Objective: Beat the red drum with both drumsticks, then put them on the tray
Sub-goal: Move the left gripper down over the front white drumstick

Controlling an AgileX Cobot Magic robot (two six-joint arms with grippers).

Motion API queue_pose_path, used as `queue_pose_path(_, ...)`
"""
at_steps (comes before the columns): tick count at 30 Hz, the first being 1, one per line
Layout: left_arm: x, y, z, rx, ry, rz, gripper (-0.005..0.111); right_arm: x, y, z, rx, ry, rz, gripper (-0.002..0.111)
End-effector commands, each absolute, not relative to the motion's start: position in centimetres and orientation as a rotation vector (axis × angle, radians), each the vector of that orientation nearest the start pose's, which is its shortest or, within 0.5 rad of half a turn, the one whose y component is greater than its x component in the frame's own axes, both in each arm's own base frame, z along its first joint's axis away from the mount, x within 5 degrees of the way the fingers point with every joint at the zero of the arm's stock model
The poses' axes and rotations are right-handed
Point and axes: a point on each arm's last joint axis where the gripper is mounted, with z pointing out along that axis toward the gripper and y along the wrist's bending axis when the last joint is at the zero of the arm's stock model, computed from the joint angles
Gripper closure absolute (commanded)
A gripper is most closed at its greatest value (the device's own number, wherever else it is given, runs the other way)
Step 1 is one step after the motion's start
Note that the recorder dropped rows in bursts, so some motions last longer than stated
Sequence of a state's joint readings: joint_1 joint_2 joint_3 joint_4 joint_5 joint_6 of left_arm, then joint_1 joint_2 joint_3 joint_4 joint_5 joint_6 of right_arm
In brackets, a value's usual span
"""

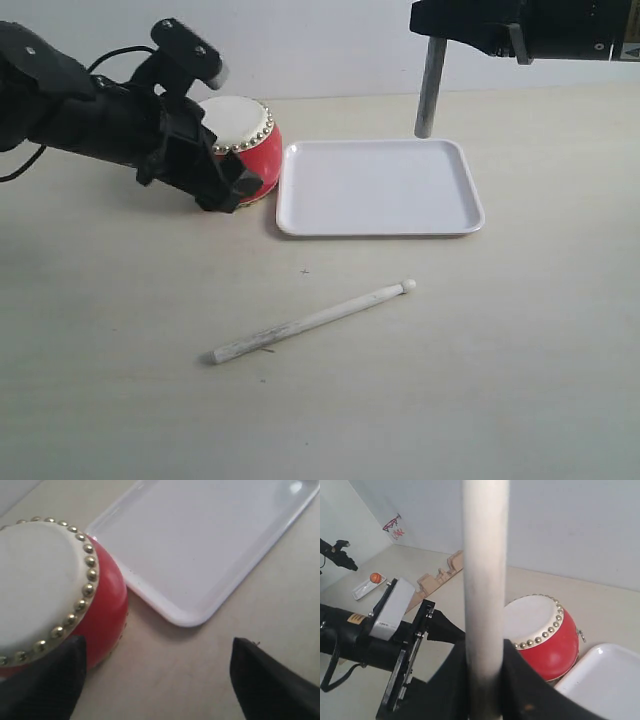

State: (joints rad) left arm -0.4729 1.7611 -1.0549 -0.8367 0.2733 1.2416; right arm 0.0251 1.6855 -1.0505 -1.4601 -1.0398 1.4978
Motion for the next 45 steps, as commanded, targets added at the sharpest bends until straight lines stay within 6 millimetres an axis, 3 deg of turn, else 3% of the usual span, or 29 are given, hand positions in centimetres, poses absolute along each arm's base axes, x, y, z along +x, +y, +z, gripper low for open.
queue_pose_path(1, 31.1, -20.5, 20.8, 1.177, 2.08, -0.215, 0.031, 33.7, 8.6, 27.6, -0.59, 1.792, 1.092, 0.108)
queue_pose_path(5, 30.1, -21.8, 21.4, 1.229, 2.165, -0.177, 0.031, 33.7, 8.6, 27.6, -0.584, 1.8, 1.098, 0.108)
queue_pose_path(10, 28.3, -22.6, 21.6, 1.385, 2.3, 0.013, 0.031, 33.7, 8.6, 27.6, -0.588, 1.802, 1.1, 0.108)
queue_pose_path(14, 26.4, -24.0, 21.1, 1.497, 2.322, -0.022, 0.031, 33.6, 8.6, 27.6, -0.593, 1.803, 1.1, 0.108)
queue_pose_path(18, 24.4, -25.5, 19.8, 1.72, 2.3, -0.059, 0.031, 33.6, 8.6, 27.5, -0.598, 1.809, 1.108, 0.108)
queue_pose_path(22, 23.7, -26.9, 18.5, 1.813, 2.281, -0.122, 0.031, 33.5, 8.6, 27.5, -0.598, 1.815, 1.11, 0.108)
queue_pose_path(31, 23.4, -27.4, 17.1, 1.825, 2.418, -0.203, 0.031, 33.6, 8.6, 27.6, -0.587, 1.81, 1.111, 0.108)
queue_pose_path(37, 23.6, -27.7, 17.3, 1.799, 2.422, -0.213, 0.031, 33.6, 8.6, 27.6, -0.582, 1.807, 1.113, 0.108)
queue_pose_path(42, 25.0, -28.9, 18.3, 1.742, 2.415, -0.201, 0.031, 33.6, 8.6, 27.6, -0.584, 1.808, 1.112, 0.108)
queue_pose_path(45, 26.5, -29.3, 18.6, 1.721, 2.515, -0.194, 0.031, 33.5, 8.6, 27.5, -0.61, 1.82, 1.104, 0.108)
